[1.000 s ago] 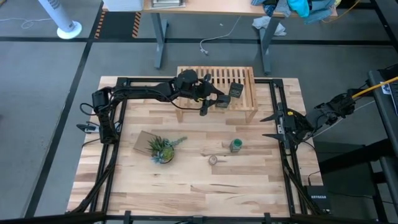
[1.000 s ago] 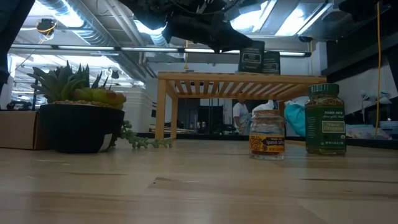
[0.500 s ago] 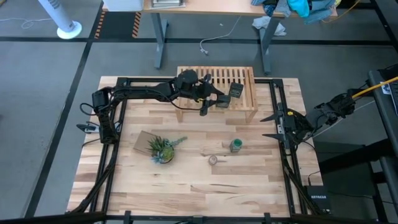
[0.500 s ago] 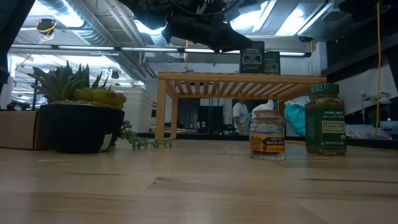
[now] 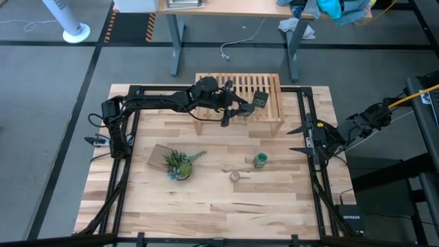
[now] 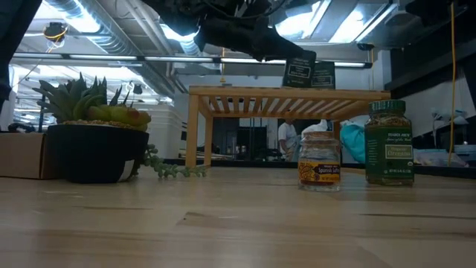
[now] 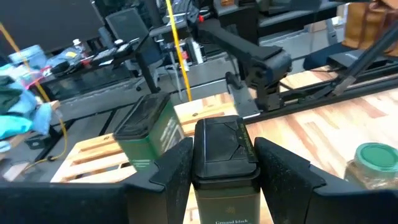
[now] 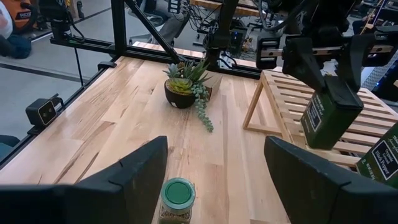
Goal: Shelf spices
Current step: Put the green seasoning can on the shelf, then put the transparent seasoning bottle on the shelf
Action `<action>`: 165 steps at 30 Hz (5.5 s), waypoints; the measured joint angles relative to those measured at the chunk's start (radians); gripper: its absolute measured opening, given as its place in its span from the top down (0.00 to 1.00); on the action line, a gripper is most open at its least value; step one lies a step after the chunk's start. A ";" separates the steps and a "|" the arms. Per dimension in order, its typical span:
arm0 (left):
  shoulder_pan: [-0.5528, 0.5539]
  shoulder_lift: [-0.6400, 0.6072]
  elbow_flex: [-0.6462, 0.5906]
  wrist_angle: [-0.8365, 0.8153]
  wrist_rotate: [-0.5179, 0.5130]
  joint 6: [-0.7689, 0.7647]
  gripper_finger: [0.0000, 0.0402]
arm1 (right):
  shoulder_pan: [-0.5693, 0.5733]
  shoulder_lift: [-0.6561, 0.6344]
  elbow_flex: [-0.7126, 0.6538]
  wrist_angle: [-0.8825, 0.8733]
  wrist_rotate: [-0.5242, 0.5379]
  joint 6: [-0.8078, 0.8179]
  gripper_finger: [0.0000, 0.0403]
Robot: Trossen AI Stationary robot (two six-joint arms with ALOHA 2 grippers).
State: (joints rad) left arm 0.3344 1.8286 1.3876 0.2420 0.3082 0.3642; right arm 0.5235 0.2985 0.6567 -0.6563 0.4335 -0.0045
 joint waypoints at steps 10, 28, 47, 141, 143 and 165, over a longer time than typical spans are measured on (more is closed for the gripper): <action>0.000 0.000 0.000 -0.005 -0.035 -0.017 0.60 | 0.000 0.000 0.000 0.000 0.000 0.000 0.32; -0.001 0.000 0.000 -0.020 -0.034 -0.017 0.60 | 0.000 0.000 0.000 0.000 -0.001 0.000 0.32; 0.001 0.000 0.000 -0.013 -0.031 -0.034 0.60 | 0.000 0.000 0.000 0.001 -0.001 0.000 0.32; -0.725 0.284 -0.332 0.307 -0.894 -0.850 0.45 | 0.000 0.000 0.000 0.001 -0.001 0.000 0.32; -0.724 0.305 -0.332 0.339 -0.887 -0.854 0.45 | 0.000 0.000 0.000 0.002 -0.001 0.000 0.32; -0.643 0.360 -0.307 0.483 -0.798 -0.723 0.51 | 0.000 0.000 0.000 0.001 0.000 0.000 0.32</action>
State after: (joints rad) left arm -0.3083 2.1887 1.0809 0.7249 -0.4898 -0.3584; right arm 0.5232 0.2989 0.6567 -0.6551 0.4332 -0.0048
